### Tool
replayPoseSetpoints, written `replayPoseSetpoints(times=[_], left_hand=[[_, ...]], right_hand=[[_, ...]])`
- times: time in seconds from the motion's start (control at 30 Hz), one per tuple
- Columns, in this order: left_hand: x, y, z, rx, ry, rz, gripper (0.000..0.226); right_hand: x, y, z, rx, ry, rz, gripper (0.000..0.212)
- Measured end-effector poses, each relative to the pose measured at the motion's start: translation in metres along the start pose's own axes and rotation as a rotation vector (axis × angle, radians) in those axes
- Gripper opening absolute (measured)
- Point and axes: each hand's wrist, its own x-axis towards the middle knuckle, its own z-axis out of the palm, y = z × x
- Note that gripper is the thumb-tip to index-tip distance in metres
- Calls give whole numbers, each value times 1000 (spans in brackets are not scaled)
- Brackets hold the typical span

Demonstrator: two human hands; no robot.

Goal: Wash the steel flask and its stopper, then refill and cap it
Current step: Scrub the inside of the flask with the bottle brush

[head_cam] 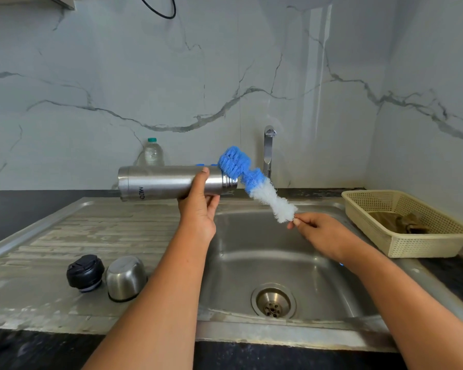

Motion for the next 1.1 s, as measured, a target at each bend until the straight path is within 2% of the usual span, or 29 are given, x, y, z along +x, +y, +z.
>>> replayPoseSetpoints(times=[0.13, 0.4, 0.5, 0.67, 0.83, 0.93, 1.1], left_hand=[[-1, 1, 1, 34, -60, -27, 34], [-4, 5, 2, -126, -92, -64, 59], [-1, 8, 0, -137, -67, -63, 60], [2, 13, -4, -164, -51, -26, 58], [4, 7, -3, -54, -45, -10, 57], [2, 2, 0, 31, -48, -14, 49], [10, 7, -6, 27, -34, 22, 43]], right_hand=[[-2, -5, -3, -33, 30, 22, 29], [-6, -13, -2, -60, -3, 10, 35], [-9, -19, -1, 60, -118, 54, 38], [-17, -25, -2, 151, -273, 85, 40], [-17, -29, 2, 219, -265, 88, 38], [-19, -31, 4, 253, -266, 95, 36], [-23, -33, -12, 211, -278, 66, 36]])
